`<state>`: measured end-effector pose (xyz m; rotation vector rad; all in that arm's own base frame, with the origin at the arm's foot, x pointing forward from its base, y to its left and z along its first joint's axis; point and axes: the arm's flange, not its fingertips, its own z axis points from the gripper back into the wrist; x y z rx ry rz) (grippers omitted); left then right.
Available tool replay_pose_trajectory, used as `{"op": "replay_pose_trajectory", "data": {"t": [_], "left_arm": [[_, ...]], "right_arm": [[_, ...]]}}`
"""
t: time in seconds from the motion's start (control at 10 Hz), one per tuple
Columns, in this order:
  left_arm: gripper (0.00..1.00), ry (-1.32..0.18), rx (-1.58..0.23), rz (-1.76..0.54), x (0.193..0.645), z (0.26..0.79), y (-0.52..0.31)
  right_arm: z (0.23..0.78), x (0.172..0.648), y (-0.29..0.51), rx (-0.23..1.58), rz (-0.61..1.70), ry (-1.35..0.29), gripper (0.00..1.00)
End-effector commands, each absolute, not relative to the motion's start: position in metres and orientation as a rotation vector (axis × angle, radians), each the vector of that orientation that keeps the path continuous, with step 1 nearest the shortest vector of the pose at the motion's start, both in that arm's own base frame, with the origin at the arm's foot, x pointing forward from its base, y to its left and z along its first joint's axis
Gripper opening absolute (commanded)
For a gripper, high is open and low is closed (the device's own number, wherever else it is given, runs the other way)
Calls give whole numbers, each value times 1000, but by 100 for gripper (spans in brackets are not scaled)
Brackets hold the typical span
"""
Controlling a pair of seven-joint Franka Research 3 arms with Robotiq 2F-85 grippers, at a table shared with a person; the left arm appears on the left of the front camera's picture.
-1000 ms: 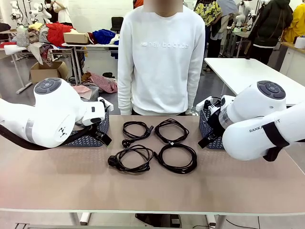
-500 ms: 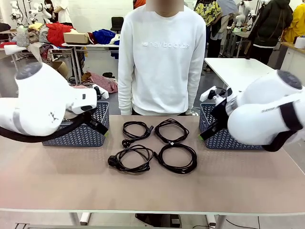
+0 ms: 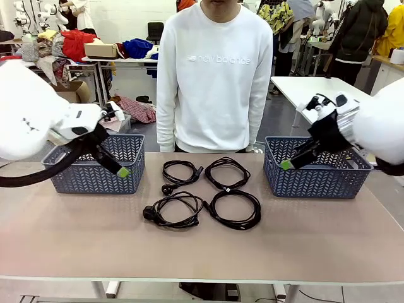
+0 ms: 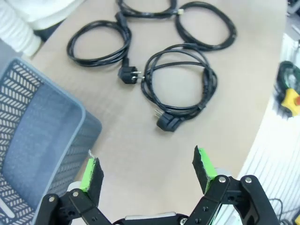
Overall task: Organize the cables according to human instructions.
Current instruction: Pick up a bundle of cables and place it in the basket indicated by the human.
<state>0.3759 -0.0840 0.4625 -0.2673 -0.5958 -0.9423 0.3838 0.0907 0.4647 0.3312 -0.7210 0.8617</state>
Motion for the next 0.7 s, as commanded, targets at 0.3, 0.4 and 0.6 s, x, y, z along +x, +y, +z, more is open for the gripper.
{"op": "replay_pose_trajectory", "data": {"t": [0.3,0.4,0.6], "left_arm": [[100,-629,-435,-1056,360,480,-43],[100,-617,-436,-1068,361,481,-41],[100,-611,-413,-1051,365,484,-39]], "right_arm": [[448,360,38,545,966,-825,100],[447,359,33,560,967,-831,100],[447,358,30,575,978,-825,100]]}}
